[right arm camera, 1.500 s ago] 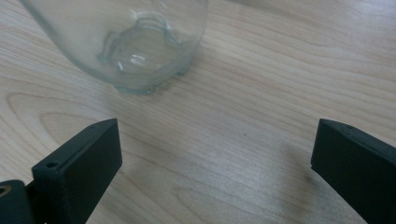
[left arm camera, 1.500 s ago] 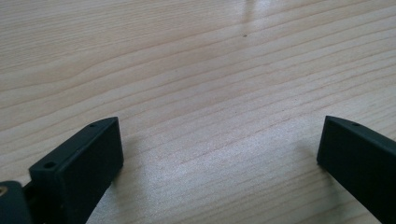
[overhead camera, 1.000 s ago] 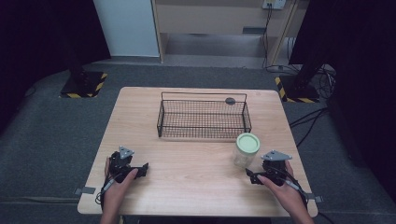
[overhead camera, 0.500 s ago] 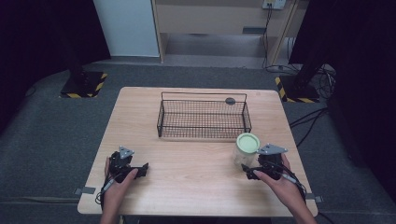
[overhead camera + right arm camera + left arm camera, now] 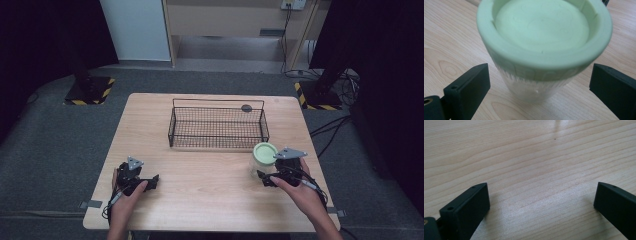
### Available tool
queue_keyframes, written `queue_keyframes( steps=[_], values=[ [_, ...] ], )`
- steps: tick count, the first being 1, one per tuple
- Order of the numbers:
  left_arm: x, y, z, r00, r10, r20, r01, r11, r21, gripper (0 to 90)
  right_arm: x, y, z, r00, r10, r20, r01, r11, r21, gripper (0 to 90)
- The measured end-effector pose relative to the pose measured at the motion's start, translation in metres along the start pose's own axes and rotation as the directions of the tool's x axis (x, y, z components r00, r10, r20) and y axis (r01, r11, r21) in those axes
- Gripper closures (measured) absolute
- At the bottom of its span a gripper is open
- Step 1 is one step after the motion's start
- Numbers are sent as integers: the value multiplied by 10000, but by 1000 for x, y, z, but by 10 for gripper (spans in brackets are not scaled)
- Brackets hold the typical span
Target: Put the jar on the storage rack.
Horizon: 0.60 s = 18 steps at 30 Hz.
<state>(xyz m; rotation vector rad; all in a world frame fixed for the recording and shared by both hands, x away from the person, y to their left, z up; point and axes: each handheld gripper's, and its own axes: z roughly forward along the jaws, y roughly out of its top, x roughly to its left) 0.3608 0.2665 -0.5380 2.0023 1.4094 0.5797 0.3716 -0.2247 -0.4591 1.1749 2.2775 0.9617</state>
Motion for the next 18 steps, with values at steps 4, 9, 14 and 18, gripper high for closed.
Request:
queue_keyframes(
  steps=[4, 9, 14, 18],
  values=[
    [0, 0, 0, 10000, 5, 2, -5, 10000, 1, 0, 0, 5, 0, 10000, 60, -77, -61, 10000, -64, 34],
    [0, 0, 0, 10000, 2, 4, -2, 10000, 3, 0, 0, 10, 1, 10000, -5, -65, 4, 10000, -95, 33],
    [0, 0, 0, 10000, 5, 2, -5, 10000, 3, 0, -1, 13, 2, 10000, 22, -88, -23, 9999, -142, 34],
    [0, 0, 0, 10000, 4, 3, -4, 10000, 4, 0, -2, 14, 7, 9998, 113, -131, -116, 9998, -174, 34]
  ],
)
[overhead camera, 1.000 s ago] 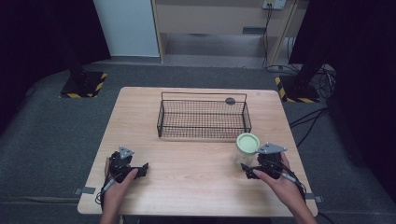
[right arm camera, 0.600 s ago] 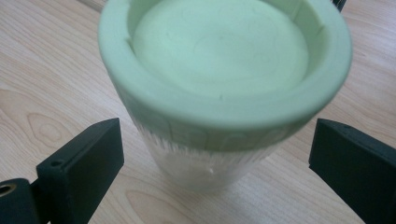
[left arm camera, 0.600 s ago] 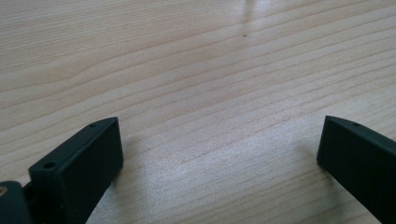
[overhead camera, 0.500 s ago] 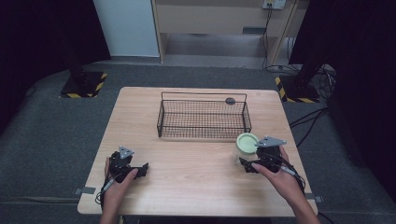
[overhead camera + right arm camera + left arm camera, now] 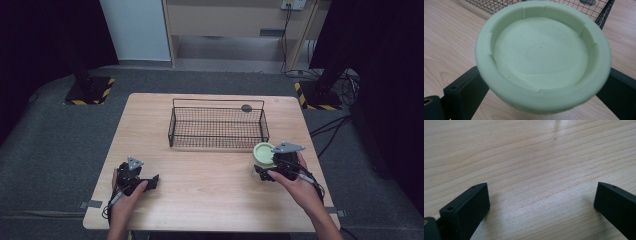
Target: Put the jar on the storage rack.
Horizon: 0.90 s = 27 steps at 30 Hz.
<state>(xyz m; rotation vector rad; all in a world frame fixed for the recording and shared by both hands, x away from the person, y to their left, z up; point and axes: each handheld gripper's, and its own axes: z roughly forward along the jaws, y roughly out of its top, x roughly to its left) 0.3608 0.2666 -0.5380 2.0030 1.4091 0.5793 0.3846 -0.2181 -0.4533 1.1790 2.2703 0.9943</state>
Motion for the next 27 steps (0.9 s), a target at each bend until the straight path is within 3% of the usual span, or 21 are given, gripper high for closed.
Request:
queue_keyframes(
  steps=[15, 27],
  values=[
    [0, 0, 0, 10000, 0, -1, 0, 10000, -2, 0, 1, 4, 9, 9993, 260, -257, -269, 9991, -339, 63],
    [0, 0, 0, 10000, 0, 1, 0, 10000, -1, 0, 2, 4, 10, 9994, 344, -24, -345, 9973, -647, 115]
  ],
)
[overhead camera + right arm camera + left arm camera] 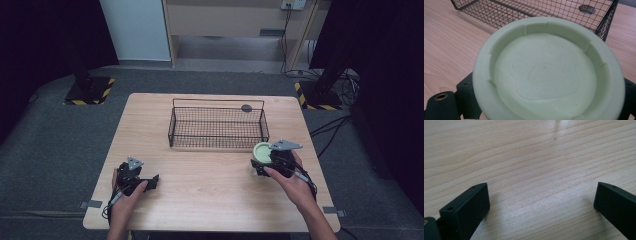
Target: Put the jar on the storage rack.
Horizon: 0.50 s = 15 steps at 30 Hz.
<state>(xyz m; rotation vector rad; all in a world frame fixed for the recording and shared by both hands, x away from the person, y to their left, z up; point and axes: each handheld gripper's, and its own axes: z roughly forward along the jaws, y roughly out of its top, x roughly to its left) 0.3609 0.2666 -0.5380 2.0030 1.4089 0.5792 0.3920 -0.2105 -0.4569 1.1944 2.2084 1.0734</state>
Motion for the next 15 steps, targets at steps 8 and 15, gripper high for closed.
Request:
queue_keyframes(
  steps=[8, 15],
  values=[
    [0, 0, 0, 10000, 1, 2, -1, 10000, 0, 0, 2, 0, -8, 9997, 222, -34, -223, 9991, -372, 116],
    [0, 0, 0, 10000, 3, 2, -3, 10000, 2, 0, 5, 9, -23, 9999, 140, 94, -137, 9995, -271, 116]
  ],
)
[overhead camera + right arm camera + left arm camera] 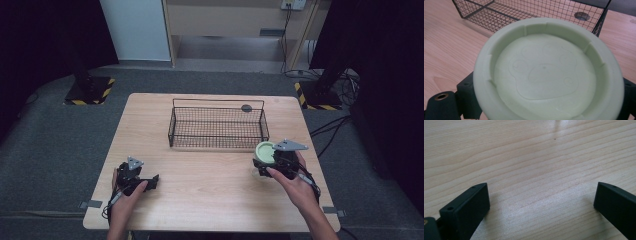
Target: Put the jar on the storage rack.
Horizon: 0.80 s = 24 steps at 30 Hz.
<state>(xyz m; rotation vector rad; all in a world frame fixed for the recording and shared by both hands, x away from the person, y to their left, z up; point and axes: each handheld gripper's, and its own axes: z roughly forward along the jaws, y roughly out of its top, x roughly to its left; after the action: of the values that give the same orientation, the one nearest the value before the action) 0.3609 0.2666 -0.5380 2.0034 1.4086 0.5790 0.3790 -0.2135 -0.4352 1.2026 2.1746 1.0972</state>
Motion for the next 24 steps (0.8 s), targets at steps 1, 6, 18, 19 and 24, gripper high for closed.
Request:
queue_keyframes(
  steps=[1, 6, 18, 19, 24],
  values=[
    [0, 0, 0, 10000, 1, 1, -1, 10000, 1, 0, 0, 2, -2, 10000, -30, 6, 30, 10000, -20, 116],
    [0, 0, 0, 10000, -1, 1, 1, 10000, -1, 0, 2, 14, -11, 9999, -130, 28, 130, 9999, -53, 116],
    [0, 0, 0, 10000, 2, -1, -2, 10000, -2, 0, 3, 51, -21, 9998, -199, -30, 198, 9995, -226, 116],
    [0, 0, 0, 10000, -1, -1, 1, 10000, -2, 0, 3, 54, -20, 9997, -243, 8, 243, 9994, -258, 116],
    [0, 0, 0, 10000, 0, -2, 0, 10000, -2, 0, 2, 68, -19, 9994, -333, 94, 336, 9988, -367, 116]
  ],
)
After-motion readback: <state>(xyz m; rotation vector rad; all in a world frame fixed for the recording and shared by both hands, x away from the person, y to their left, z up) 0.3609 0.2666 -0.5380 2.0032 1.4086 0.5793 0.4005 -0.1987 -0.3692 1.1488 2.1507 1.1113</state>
